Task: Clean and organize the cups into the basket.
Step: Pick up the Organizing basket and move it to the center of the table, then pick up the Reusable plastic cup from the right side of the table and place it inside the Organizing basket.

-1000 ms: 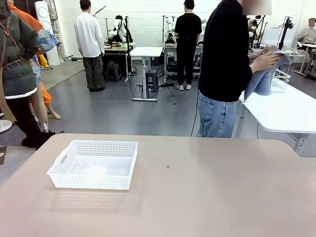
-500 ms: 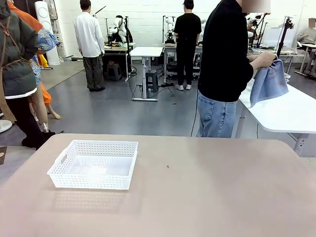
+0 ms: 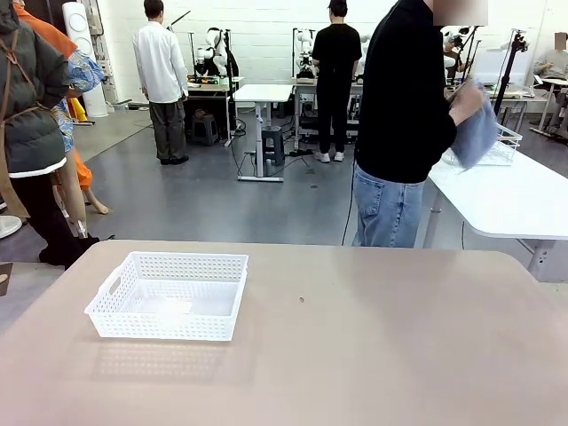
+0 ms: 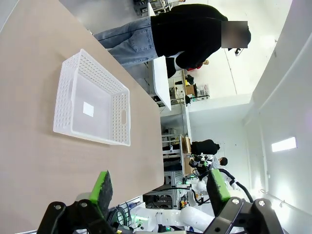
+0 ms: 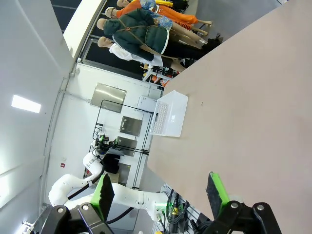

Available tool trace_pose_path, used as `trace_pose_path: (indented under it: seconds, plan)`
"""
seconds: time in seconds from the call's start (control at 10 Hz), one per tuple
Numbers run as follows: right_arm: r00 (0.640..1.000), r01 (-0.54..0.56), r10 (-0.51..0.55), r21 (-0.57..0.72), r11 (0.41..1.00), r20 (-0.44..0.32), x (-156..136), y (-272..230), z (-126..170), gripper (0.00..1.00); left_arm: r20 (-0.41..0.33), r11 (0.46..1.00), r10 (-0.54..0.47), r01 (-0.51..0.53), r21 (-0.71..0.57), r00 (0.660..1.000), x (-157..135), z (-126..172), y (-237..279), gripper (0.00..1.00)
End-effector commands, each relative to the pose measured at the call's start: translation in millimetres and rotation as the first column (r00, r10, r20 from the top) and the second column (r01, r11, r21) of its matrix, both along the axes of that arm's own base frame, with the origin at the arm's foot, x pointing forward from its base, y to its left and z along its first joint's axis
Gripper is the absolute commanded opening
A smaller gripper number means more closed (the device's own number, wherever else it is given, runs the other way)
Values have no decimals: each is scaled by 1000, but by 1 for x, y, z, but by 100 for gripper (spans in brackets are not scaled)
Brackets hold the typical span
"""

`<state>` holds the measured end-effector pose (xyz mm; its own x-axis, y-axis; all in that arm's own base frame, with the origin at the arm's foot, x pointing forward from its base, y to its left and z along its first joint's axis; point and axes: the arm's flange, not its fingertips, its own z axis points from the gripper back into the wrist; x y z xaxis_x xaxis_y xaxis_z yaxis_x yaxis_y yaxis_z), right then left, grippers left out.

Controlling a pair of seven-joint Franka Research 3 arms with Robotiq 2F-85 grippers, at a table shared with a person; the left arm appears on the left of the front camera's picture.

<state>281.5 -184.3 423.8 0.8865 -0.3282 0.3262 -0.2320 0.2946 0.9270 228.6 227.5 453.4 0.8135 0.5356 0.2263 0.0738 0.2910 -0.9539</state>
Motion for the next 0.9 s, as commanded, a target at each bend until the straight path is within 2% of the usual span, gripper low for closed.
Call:
trace_pose_path:
  seconds: [0.0,0.8]
  plan:
    - [1000,-4,4,-2,1000,-1,-1,0,-1,100,9,1000,-1,1,-6,1000,-2,3,0,100]
    - [1000,-4,4,-2,1000,-1,-1,0,-1,100,9,1000,-1,1,-6,1000,-2,3,0,100]
